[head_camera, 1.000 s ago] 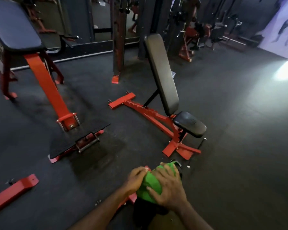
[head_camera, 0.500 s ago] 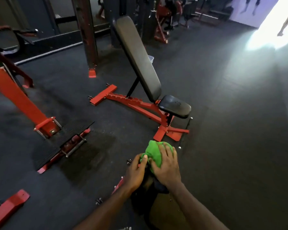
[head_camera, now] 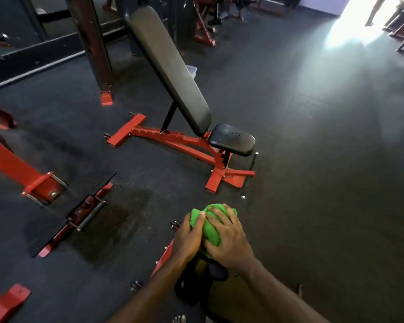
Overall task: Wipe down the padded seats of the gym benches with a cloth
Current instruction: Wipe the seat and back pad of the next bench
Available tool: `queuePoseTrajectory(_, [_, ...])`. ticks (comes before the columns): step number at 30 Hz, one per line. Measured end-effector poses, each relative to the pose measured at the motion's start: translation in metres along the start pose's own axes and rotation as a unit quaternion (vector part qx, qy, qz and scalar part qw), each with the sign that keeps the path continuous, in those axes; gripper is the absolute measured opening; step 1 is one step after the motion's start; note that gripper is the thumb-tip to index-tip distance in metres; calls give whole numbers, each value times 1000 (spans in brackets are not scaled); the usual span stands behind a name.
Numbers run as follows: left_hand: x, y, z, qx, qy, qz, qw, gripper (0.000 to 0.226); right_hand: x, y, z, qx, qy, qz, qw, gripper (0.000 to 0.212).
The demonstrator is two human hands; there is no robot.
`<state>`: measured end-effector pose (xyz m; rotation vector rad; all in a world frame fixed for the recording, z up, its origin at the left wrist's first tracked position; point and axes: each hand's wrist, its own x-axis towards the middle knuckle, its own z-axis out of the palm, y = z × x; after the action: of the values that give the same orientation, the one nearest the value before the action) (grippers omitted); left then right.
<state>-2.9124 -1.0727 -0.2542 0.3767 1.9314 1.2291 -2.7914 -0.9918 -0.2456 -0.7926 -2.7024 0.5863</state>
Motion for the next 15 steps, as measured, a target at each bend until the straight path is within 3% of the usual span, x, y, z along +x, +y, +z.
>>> queuePoseTrajectory(2, [9,-1,3,-22,-5,-17,1000,54,17,11,-1,30,1,25,999,51])
queuePoseTrajectory(4, [16,-1,8,-26,-16,-26,999,60,43,27,1,112,-9,147,983,42])
queuePoseTrajectory(6, [21,9,11,3,-21,-23,1000,48,58,36,-2,197,-47,240,949,27])
queuePoseTrajectory(8, [23,19,12,-5,-21,-25,999,32,55,41,-3,191,-49,204,959,23])
queuePoseTrajectory(11, [31,23,16,-34,-36,-53,997,35,40,56,0,221,-36,90,970,41])
queuePoseTrajectory(15, [36,30,20,-32,-75,-90,993,31,58,96,16,399,-100,234,881,43])
